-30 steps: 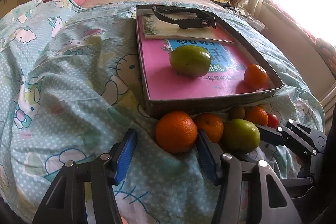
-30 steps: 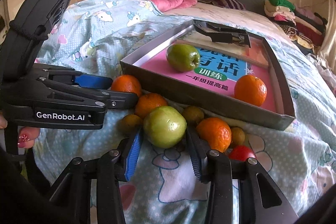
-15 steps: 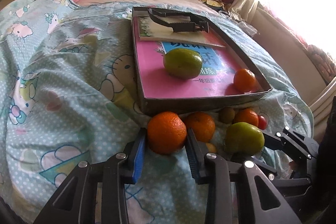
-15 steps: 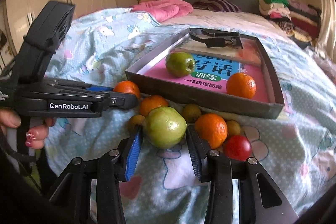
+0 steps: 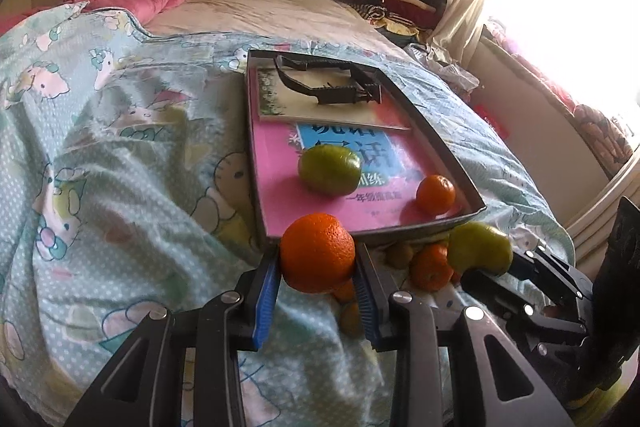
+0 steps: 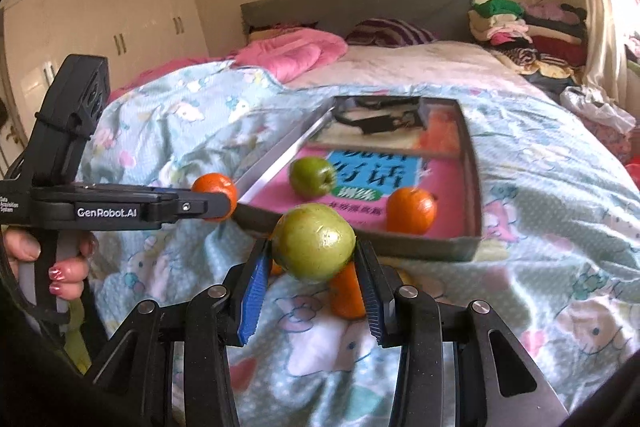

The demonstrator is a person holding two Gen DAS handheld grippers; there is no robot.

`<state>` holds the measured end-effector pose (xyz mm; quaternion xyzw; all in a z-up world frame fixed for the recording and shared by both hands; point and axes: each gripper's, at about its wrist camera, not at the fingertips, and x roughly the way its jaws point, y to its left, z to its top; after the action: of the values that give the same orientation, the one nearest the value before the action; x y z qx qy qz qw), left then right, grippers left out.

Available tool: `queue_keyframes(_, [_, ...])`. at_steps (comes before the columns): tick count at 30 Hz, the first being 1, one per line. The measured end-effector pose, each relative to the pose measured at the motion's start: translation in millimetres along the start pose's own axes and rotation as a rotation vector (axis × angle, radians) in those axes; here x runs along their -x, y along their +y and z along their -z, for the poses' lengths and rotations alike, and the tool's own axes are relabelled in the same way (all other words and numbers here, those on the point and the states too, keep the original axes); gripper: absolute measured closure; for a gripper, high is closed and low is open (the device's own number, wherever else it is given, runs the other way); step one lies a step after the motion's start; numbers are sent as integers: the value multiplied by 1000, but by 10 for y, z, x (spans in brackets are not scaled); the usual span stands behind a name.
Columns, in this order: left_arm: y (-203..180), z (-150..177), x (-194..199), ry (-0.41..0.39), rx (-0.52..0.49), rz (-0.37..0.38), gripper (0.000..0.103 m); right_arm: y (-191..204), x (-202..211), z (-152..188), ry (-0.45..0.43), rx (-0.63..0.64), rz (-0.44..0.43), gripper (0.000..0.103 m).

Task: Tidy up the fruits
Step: 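Lower both fruits into the tray beside the others and open both tools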

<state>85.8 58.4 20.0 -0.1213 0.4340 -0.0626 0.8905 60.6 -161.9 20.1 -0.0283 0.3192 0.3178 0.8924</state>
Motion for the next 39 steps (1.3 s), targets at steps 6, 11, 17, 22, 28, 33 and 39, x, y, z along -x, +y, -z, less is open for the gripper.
queue_keyframes(6, [-99, -145, -113, 2, -15, -2, 67, -221, 41, -108, -24, -29, 72, 59])
queue_keyframes(11, [-152, -236, -244, 11, -29, -18, 67, -345, 60, -164, -38, -31, 120, 59])
queue_keyframes(17, [-162, -264, -397, 32, -32, -42, 67, -473, -24, -165, -16, -37, 169, 59])
queue_keyframes(22, [-170, -249, -504, 47, -35, -58, 67, -588, -154, -182, 11, -47, 190, 59])
queue_keyframes(28, [-165, -254, -564, 45, -43, -82, 67, -655, -253, -212, 35, -60, 203, 59])
queue_keyframes(33, [-155, -259, -587, 44, -41, -89, 67, -679, -348, -249, 74, -60, 229, 59])
queue_keyframes(39, [-152, -267, -614, 45, -40, -97, 67, -740, -393, -285, 95, -62, 223, 59])
